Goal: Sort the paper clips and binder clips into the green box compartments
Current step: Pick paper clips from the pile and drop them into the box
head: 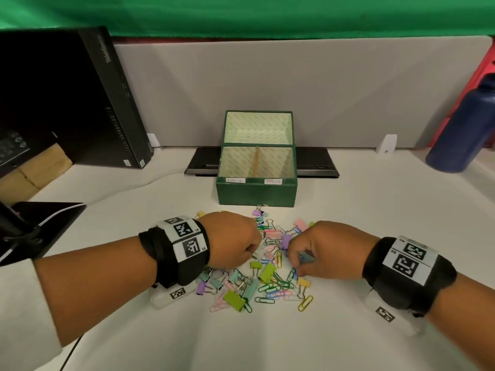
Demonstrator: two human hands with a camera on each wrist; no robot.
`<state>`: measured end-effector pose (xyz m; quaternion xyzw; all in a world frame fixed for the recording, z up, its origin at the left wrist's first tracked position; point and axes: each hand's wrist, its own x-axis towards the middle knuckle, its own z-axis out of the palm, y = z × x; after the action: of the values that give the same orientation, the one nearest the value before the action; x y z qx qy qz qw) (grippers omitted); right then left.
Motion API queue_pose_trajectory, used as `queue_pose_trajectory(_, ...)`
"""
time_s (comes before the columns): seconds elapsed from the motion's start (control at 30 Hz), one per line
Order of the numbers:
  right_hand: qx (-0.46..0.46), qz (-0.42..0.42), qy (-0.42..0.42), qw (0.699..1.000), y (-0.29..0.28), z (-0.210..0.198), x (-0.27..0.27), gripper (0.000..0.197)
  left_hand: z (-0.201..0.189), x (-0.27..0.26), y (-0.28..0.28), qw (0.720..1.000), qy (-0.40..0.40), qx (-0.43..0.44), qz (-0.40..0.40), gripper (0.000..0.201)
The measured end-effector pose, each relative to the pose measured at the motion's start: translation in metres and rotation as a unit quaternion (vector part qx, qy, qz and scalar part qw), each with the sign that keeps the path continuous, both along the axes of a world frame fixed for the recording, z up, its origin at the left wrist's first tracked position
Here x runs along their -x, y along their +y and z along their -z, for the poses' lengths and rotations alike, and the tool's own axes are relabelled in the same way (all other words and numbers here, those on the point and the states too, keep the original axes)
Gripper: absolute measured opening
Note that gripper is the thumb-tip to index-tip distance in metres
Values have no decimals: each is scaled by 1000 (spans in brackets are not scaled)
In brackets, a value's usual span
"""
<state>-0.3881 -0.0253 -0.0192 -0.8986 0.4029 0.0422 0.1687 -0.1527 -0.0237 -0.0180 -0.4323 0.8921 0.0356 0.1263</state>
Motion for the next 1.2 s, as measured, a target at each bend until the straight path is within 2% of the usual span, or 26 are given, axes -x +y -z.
queue_pose_trajectory(0.07, -14, -8, -5, 1000, 0, 0, 0, 15, 0, -2, 0, 1000, 20, -4, 0, 15)
queue_pose_trajectory(0.17, -39, -17, -1, 999, 1, 0, 1, 22, -4, -9, -11, 989, 110, -85, -50, 11)
queue_pose_trajectory(0.23, -47, -23, 0, 999, -1, 2, 1, 22, -9, -16, -21, 959, 187, -186, -107, 13)
queue_pose_trajectory(0.3, -54, -26, 3, 998, -3, 4, 1, 18, -14, -23, -30, 909, 254, -280, -173, 15)
queue_pose_trajectory(0.37, -56, -19, 13, 998, -5, 5, 0, 14, -19, -27, -37, 877, 298, -311, -215, 15)
queue_pose_trajectory(0.47, -60, -12, 26, 998, -5, 7, 0, 11, -33, -27, -56, 846, 350, -309, -258, 13)
queue_pose_trajectory(0.6, -45, 4, 17, 999, -5, 5, 1, 11, -56, -10, -95, 873, 377, -139, -278, 14)
queue_pose_trajectory(0.7, -9, 17, 0, 1000, -6, 4, 3, 9, -68, 12, -113, 906, 339, -37, -252, 16)
queue_pose_trajectory(0.77, 4, 22, -19, 1000, -5, 3, 4, 8, -69, 24, -121, 908, 328, -29, -260, 18)
queue_pose_trajectory(0.87, -3, 37, -60, 997, -7, 0, 5, 6, -66, 36, -125, 855, 390, -135, -315, 26)
queue_pose_trajectory(0.9, -7, 44, -82, 996, -8, -3, 5, 6, -65, 38, -126, 845, 402, -157, -317, 32)
queue_pose_trajectory(1.0, 1, 80, -177, 981, -24, -20, -1, 9, -61, 33, -128, 841, 410, -179, -305, 51)
queue_pose_trajectory(1.07, 31, 112, -220, 969, -47, -35, -11, 12, -61, 26, -126, 829, 435, -183, -299, 55)
queue_pose_trajectory(1.13, 50, 144, -218, 964, -76, -48, -23, 9, -65, 16, -118, 841, 443, -146, -273, 49)
queue_pose_trajectory(1.2, 77, 172, -175, 966, -102, -59, -36, 5, -68, 4, -103, 881, 408, -52, -236, 41)
